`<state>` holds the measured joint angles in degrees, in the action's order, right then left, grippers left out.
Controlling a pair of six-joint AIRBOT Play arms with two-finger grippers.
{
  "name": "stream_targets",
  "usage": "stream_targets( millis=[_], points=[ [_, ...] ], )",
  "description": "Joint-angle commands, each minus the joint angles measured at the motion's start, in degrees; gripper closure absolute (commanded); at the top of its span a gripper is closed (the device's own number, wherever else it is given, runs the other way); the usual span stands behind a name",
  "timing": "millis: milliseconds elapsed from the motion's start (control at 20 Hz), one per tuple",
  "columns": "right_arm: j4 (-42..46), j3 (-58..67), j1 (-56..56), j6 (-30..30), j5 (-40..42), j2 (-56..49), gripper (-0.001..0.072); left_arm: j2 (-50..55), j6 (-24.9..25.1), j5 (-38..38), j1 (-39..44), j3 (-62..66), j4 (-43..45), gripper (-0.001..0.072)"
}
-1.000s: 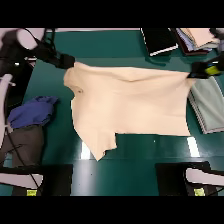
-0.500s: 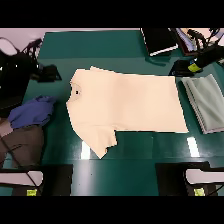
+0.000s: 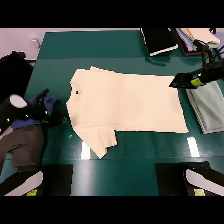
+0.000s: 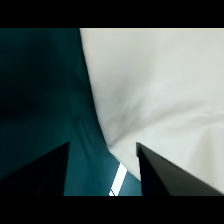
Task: Fold the shirts.
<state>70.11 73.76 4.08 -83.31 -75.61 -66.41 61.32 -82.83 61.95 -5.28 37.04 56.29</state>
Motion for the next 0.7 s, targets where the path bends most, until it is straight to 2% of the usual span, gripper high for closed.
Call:
stream_targets(
  millis=[0,150,250,350,400,500,650],
  points=[
    [-0.1,-2.4,0.0,0.0,1.5,2.4,0.0264,-2.0,3.1,-4.7,0.0,-7.9,-8.4,0.021],
    [-0.1,-2.3,0.0,0.0,1.5,2.5,0.0264,-1.9,4.2,-9.4,4.6,-9.3,-11.1,0.021],
    [-0.1,-2.4,0.0,0.0,0.9,2.5,0.0264,-1.8,1.7,-15.3,11.0,-9.4,-11.3,0.021],
    [0.1,-2.4,0.3,0.0,-1.4,2.5,0.0264,-1.8,-1.4,-18.4,13.4,-9.3,-11.3,0.0212],
    [0.3,-2.4,1.0,0.2,-2.9,2.5,0.0264,-1.8,-1.8,-18.5,13.4,-9.0,-11.1,0.0256],
    [0.6,-2.4,4.3,1.9,-6.4,2.5,0.0264,-1.9,-1.7,-17.1,13.2,-7.3,-9.1,0.0679],
    [1.7,-2.4,13.0,2.8,-12.3,2.5,0.0264,-1.9,-0.8,-12.9,13.2,-3.1,-7.7,0.0684]
  ],
)
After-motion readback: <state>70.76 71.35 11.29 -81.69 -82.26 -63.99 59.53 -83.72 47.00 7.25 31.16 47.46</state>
